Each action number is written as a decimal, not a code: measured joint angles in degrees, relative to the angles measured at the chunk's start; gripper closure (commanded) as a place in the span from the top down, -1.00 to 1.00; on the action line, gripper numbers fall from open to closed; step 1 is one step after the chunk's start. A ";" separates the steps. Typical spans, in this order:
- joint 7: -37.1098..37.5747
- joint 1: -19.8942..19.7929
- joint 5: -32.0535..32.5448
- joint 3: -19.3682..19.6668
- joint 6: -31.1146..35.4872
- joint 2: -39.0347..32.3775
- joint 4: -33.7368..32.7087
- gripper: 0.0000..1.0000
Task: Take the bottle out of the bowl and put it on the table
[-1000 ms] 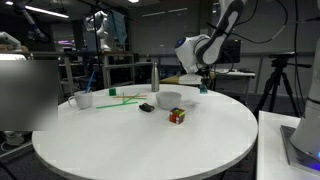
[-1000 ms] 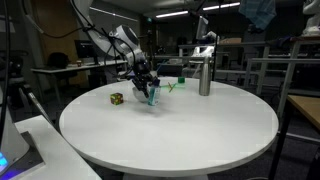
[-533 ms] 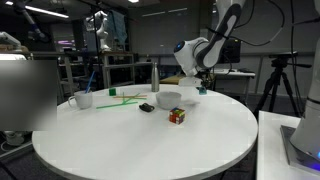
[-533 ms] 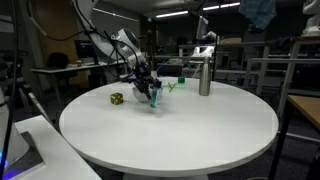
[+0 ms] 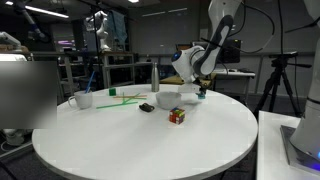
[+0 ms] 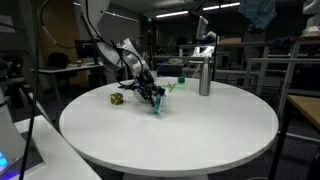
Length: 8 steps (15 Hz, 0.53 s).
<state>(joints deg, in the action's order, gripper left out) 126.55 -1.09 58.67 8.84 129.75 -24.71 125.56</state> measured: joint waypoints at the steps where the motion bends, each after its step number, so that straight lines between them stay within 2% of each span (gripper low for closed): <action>1: 0.00 -0.09 0.12 0.01 0.01 -0.67 -0.56 -0.43; 8: 0.92 -1.82 0.18 0.44 5.16 -1.64 -2.54 -0.43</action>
<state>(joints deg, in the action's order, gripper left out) 127.48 -2.91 58.85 9.28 134.91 -26.36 123.03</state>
